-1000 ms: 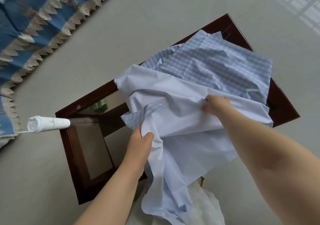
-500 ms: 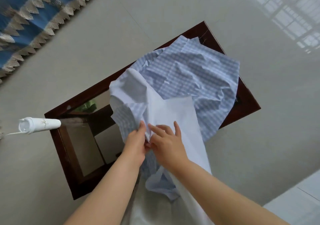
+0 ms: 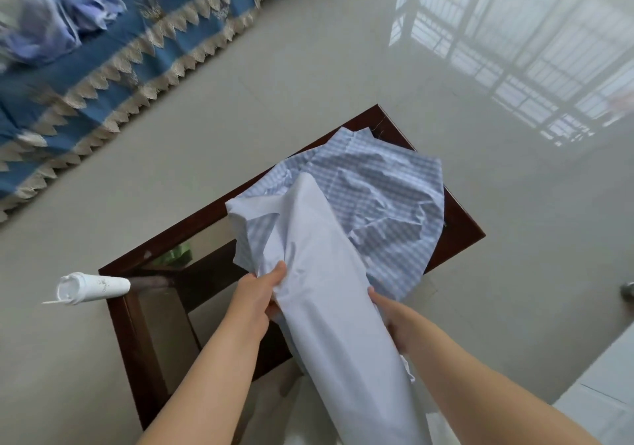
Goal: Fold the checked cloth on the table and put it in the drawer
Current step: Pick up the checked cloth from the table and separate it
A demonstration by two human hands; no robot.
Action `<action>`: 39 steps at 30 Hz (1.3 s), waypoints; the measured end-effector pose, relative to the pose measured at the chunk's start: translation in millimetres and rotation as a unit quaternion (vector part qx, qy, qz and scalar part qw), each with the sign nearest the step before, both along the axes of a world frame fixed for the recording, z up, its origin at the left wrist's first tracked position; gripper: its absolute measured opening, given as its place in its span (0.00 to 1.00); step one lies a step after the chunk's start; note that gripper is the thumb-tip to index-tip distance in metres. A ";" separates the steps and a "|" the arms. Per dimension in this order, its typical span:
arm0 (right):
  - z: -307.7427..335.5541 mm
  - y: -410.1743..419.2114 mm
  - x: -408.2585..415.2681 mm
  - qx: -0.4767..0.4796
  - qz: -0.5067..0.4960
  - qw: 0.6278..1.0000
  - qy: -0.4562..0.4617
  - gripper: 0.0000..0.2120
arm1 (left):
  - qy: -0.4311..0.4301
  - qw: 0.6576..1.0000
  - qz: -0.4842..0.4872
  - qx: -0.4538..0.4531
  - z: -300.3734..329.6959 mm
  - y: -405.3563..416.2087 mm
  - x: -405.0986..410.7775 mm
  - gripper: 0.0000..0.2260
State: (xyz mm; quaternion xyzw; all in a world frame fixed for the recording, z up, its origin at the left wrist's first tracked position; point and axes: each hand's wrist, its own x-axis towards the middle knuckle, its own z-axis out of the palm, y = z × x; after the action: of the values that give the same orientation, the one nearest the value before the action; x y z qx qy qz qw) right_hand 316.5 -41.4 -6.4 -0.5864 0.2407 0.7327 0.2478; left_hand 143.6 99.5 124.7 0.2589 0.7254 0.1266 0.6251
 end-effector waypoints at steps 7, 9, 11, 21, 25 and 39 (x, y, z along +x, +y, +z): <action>61.0 21.0 46.1 0.150 -0.230 0.939 -0.208 0.17 | 0.032 0.997 -0.053 0.040 14.6 -0.8 -8.3 0.20; 87.1 23.4 69.8 0.154 -0.220 0.898 -0.348 0.16 | 0.067 0.996 -0.039 0.051 20.4 -4.3 -12.8 0.21; 124.2 28.8 84.1 0.194 -0.153 0.844 -0.476 0.09 | 0.075 0.992 -0.051 0.086 29.5 -7.4 -16.1 0.21; 234.8 32.7 -27.4 0.318 0.250 0.753 -0.518 0.10 | 0.028 0.866 -0.358 0.348 106.7 -29.7 -2.3 0.18; 240.8 19.7 -77.6 0.384 0.203 0.761 -0.482 0.13 | -0.075 0.833 -0.389 0.386 111.8 -49.3 -7.3 0.09; 231.8 -20.5 -115.4 0.392 0.003 0.765 -0.510 0.05 | -0.103 0.630 -0.614 0.464 100.0 -37.4 -18.2 0.23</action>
State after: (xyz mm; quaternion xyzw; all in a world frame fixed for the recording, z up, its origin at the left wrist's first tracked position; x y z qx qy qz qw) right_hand 201.1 -61.9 225.4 -0.7261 -0.2313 0.3569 0.5403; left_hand 125.4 62.2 224.6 0.8856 0.1754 0.0597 0.4259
